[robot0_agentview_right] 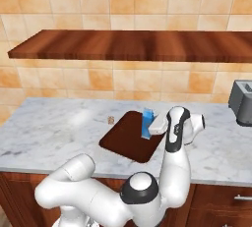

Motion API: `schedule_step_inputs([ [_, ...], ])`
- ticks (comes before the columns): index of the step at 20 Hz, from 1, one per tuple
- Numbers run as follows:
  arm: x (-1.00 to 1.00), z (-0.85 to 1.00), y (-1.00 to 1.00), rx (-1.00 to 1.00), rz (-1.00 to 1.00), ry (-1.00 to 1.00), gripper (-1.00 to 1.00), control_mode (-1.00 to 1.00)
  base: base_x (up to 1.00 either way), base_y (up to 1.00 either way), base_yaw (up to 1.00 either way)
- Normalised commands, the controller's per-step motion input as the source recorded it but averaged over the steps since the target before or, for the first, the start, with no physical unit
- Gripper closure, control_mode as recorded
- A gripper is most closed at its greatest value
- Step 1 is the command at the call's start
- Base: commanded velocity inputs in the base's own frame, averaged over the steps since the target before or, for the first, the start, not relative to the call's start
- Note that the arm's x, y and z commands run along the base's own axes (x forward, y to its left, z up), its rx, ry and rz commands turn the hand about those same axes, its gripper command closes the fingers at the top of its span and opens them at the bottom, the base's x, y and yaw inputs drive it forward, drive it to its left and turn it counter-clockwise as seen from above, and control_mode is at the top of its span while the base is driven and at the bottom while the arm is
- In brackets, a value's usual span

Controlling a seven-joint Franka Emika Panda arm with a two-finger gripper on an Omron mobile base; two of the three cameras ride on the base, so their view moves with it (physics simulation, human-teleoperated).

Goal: Take out the milk from the fridge and place it on the tray on the counter. Then take the sugar cube near the tray and place it in the tray.

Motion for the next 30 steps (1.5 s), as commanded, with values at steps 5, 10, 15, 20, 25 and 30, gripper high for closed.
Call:
schedule_step_inputs([
  [5, 0.00, 0.24, 0.00, 0.00, 0.00, 0.00, -1.00, -1.00, 0.00, 0.00, 0.00],
  [10, 0.00, 0.27, -0.08, 0.00, 0.00, -0.01, -1.00, -1.00, 0.00, 0.00, 0.00],
  [15, -0.04, 0.30, -0.21, 0.01, 0.00, -0.10, -1.00, -1.00, 0.00, 0.00, 0.00],
  [20, -0.08, 0.43, -0.13, 0.00, 0.00, -0.18, -1.00, -1.00, 0.00, 0.00, 0.00],
  [25, -0.45, 0.29, -0.20, 0.01, 0.00, -0.22, -1.00, -1.00, 0.00, 0.00, 0.00],
  [30, -0.99, 0.03, 0.08, 0.00, -0.07, -0.15, -1.00, -1.00, 0.00, 0.00, 0.00],
])
